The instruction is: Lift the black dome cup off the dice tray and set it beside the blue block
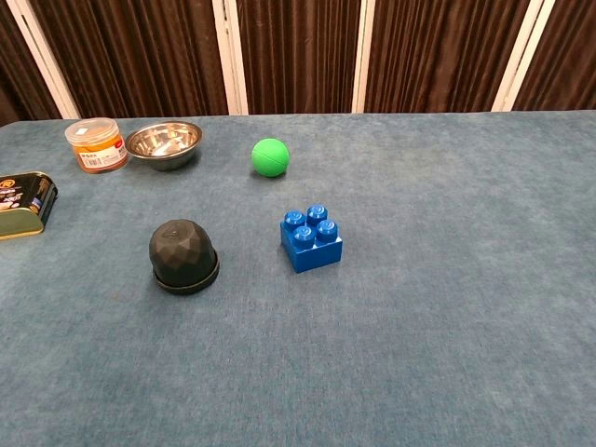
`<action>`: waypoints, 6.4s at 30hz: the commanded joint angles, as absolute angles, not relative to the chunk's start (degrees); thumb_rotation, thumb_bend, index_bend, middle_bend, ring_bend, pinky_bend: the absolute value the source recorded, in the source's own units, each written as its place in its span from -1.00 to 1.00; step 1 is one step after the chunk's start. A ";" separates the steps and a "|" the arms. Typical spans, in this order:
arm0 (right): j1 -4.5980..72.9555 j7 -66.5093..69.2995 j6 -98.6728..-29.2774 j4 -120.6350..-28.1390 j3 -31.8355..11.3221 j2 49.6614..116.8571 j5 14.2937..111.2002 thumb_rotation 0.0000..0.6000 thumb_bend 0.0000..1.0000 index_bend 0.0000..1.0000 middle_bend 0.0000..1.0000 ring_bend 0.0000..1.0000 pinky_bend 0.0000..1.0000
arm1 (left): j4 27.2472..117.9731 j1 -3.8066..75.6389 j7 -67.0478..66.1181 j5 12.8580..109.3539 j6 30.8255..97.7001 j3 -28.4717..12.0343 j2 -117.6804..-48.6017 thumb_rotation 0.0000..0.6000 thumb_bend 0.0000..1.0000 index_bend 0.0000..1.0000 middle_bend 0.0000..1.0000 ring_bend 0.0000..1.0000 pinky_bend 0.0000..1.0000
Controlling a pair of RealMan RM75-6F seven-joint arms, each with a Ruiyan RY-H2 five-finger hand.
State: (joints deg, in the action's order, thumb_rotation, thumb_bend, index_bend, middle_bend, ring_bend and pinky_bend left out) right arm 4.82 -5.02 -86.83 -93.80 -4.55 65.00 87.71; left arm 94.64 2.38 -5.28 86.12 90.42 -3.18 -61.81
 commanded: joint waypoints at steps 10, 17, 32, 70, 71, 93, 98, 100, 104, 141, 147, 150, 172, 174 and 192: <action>4.20 -4.39 -88.00 -94.25 -4.16 64.67 88.53 1.00 -0.53 -1.00 -1.00 -0.98 -1.00 | 95.61 1.61 -4.22 88.32 92.00 -2.48 -61.35 1.00 -0.35 -0.75 -0.90 -1.00 -1.00; 4.13 -4.88 -88.14 -94.94 -4.64 64.10 87.83 1.00 -0.53 -1.00 -1.00 -0.98 -1.00 | 95.76 2.06 -2.28 88.27 90.34 -2.09 -60.72 1.00 -0.36 -0.76 -0.91 -1.00 -1.00; 3.84 -3.79 -87.80 -95.02 -4.44 63.50 87.35 1.00 -0.53 -1.00 -1.00 -0.98 -1.00 | 98.21 3.11 0.65 89.64 86.48 -0.13 -61.18 1.00 -0.62 -0.77 -0.91 -1.00 -1.00; 5.72 -8.52 -83.65 -89.26 -4.52 68.19 85.12 1.00 -0.53 -1.00 -1.00 -0.98 -1.00 | 105.83 18.24 -1.52 71.03 65.88 -8.74 -78.06 1.00 -0.84 -0.82 -0.88 -1.00 -1.00; 5.74 -8.37 -83.66 -89.19 -4.58 68.23 85.06 1.00 -0.53 -1.00 -1.00 -0.98 -1.00 | 105.44 18.80 -2.31 69.62 65.21 -9.11 -78.33 1.00 -0.84 -0.82 -0.88 -1.00 -1.00; 5.21 -5.54 -85.18 -89.99 -5.43 66.67 84.47 1.00 -0.53 -1.00 -1.00 -0.98 -1.00 | 92.19 27.95 -10.18 55.56 57.91 -11.24 -89.69 1.00 -0.84 -0.83 -0.76 -1.00 -1.00; 5.35 -5.00 -84.82 -89.87 -5.41 66.63 84.34 1.00 -0.53 -1.00 -1.00 -0.98 -1.00 | 89.67 28.92 -9.83 54.19 57.09 -11.54 -91.80 1.00 -0.84 -0.83 -0.76 -1.00 -1.00; 5.42 -5.13 -84.76 -89.76 -5.47 66.86 84.22 1.00 -0.53 -1.00 -1.00 -0.98 -1.00 | 89.05 29.29 -8.80 54.12 56.37 -11.82 -92.37 1.00 -0.84 -0.83 -0.75 -1.00 -1.00; 5.31 -4.62 -84.89 -89.79 -5.38 66.87 84.31 1.00 -0.53 -1.00 -1.00 -0.98 -1.00 | 88.39 30.16 -8.58 54.40 55.98 -12.06 -93.35 1.00 -0.84 -0.83 -0.73 -1.00 -1.00; 5.52 -3.17 -83.94 -89.99 -5.42 66.42 83.57 1.00 -0.53 -1.00 -1.00 -0.98 -1.00 | 84.34 34.12 -14.97 52.95 57.39 -10.66 -99.32 1.00 -0.36 -0.66 -0.48 -1.00 -1.00; 5.60 -3.29 -83.70 -90.16 -5.43 66.24 83.38 1.00 -0.53 -1.00 -1.00 -0.98 -1.00 | 84.23 33.98 -15.04 53.28 58.03 -10.57 -99.60 1.00 -0.26 -0.49 -0.42 -1.00 -1.00; 5.57 -3.25 -83.70 -90.35 -5.45 66.01 83.30 1.00 -0.53 -1.00 -1.00 -0.98 -1.00 | 84.46 33.89 -14.87 53.42 58.46 -10.81 -99.61 1.00 -0.19 -0.34 -0.35 -1.00 -1.00; 5.63 -3.48 -83.91 -90.45 -5.32 66.65 83.41 1.00 -0.53 -1.00 -1.00 -0.98 -1.00 | 101.94 32.53 -19.85 57.12 65.87 -13.13 -87.91 1.00 -0.16 -0.26 -0.32 -1.00 -1.00; 5.57 -3.18 -84.10 -90.51 -5.28 66.59 83.66 1.00 -0.53 -1.00 -1.00 -0.98 -1.00 | 104.20 32.46 -21.55 58.44 67.25 -13.12 -86.29 1.00 -0.16 -0.26 -0.32 -1.00 -1.00; 5.55 -2.70 -84.32 -91.48 -5.10 66.24 84.27 1.00 -0.53 -1.00 -1.00 -0.98 -1.00 | 109.07 32.07 -67.17 75.29 81.22 -4.72 -77.53 1.00 -0.15 -0.24 -0.25 -1.00 -1.00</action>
State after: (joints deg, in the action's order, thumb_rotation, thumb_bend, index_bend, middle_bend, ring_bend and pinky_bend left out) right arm 5.75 -3.27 -84.20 -91.91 -5.30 66.24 84.15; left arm 108.11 32.57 -61.85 73.65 78.55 -6.48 -78.35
